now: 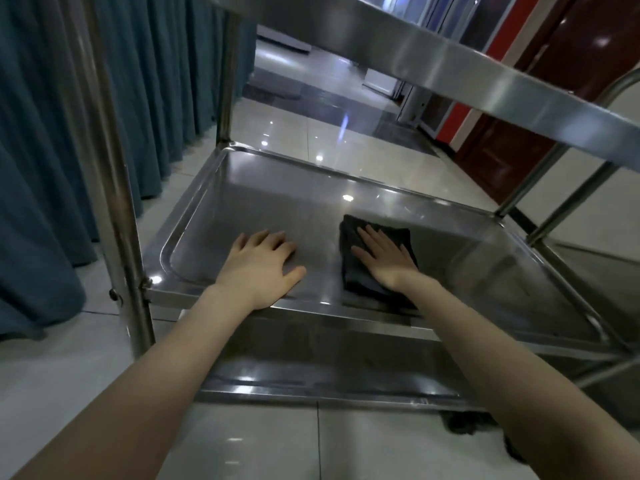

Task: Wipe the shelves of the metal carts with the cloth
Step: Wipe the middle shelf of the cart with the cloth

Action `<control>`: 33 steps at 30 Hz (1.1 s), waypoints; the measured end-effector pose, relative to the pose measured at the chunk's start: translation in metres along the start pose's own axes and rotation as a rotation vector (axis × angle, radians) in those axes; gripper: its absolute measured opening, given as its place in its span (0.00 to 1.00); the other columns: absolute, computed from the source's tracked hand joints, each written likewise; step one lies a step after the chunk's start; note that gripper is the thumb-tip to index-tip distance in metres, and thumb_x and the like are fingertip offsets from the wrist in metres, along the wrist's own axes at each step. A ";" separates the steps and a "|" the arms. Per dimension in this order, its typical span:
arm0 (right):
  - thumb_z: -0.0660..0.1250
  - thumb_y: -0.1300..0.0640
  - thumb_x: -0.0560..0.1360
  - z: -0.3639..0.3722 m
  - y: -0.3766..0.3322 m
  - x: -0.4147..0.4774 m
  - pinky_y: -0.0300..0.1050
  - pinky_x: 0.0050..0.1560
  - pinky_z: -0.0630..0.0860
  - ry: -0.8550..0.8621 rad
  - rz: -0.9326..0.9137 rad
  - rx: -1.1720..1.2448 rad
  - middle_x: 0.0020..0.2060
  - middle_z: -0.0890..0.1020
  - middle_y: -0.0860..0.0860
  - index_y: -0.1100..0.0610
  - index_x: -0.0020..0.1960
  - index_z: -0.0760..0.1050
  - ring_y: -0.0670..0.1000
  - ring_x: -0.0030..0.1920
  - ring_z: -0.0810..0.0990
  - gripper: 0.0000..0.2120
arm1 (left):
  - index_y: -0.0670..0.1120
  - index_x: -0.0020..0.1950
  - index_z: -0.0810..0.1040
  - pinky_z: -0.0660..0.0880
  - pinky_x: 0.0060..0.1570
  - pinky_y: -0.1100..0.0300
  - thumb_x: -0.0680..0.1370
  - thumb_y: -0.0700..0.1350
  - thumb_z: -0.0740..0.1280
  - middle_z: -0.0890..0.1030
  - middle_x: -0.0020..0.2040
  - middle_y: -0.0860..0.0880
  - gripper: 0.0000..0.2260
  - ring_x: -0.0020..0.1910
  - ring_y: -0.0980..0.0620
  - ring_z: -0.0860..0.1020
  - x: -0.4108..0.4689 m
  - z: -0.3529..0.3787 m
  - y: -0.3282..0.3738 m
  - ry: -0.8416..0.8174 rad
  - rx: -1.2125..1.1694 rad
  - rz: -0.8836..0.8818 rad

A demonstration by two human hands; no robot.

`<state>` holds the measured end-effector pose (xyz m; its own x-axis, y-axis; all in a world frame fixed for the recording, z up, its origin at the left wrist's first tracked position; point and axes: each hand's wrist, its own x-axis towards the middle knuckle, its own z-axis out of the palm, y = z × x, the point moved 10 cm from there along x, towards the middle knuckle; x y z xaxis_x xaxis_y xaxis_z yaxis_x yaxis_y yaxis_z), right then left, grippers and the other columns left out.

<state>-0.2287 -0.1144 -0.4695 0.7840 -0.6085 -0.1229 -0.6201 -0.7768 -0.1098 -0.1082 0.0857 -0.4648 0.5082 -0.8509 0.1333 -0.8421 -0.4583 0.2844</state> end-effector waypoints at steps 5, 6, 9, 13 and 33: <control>0.44 0.37 0.82 -0.004 0.010 0.034 0.60 0.76 0.41 0.013 0.125 0.036 0.79 0.45 0.43 0.45 0.80 0.45 0.48 0.79 0.43 0.29 | 0.56 0.72 0.67 0.52 0.75 0.44 0.78 0.65 0.52 0.62 0.77 0.52 0.26 0.76 0.47 0.57 -0.002 0.001 0.002 0.014 0.015 -0.004; 0.44 0.36 0.82 -0.002 0.007 0.026 0.59 0.76 0.41 -0.003 0.089 0.034 0.79 0.44 0.43 0.44 0.80 0.44 0.47 0.79 0.43 0.29 | 0.56 0.72 0.67 0.53 0.75 0.44 0.78 0.64 0.52 0.62 0.77 0.52 0.26 0.76 0.47 0.57 -0.003 -0.001 0.002 0.011 0.016 -0.006; 0.47 0.37 0.81 0.009 0.013 -0.032 0.56 0.76 0.43 -0.023 -0.039 0.009 0.79 0.45 0.40 0.41 0.79 0.44 0.44 0.78 0.43 0.29 | 0.56 0.73 0.66 0.52 0.75 0.44 0.78 0.65 0.52 0.61 0.78 0.52 0.26 0.77 0.47 0.56 -0.006 -0.002 0.004 -0.013 0.030 -0.008; 0.44 0.32 0.77 0.013 0.034 -0.102 0.53 0.75 0.43 0.007 -0.133 0.017 0.74 0.41 0.33 0.35 0.74 0.38 0.40 0.76 0.41 0.29 | 0.56 0.75 0.63 0.53 0.75 0.46 0.78 0.66 0.52 0.58 0.78 0.53 0.28 0.77 0.48 0.55 -0.010 -0.002 0.005 -0.048 0.075 -0.015; 0.36 0.26 0.71 0.016 0.108 -0.084 0.51 0.74 0.37 0.051 -0.273 0.049 0.78 0.44 0.36 0.37 0.78 0.42 0.38 0.75 0.38 0.37 | 0.53 0.68 0.73 0.62 0.69 0.44 0.72 0.69 0.45 0.71 0.71 0.47 0.34 0.70 0.43 0.67 0.019 0.021 0.132 0.027 0.097 -0.213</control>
<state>-0.3618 -0.1444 -0.4867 0.9218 -0.3862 -0.0330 -0.3856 -0.9050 -0.1798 -0.2140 0.0036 -0.4449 0.6796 -0.7259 0.1059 -0.7283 -0.6502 0.2163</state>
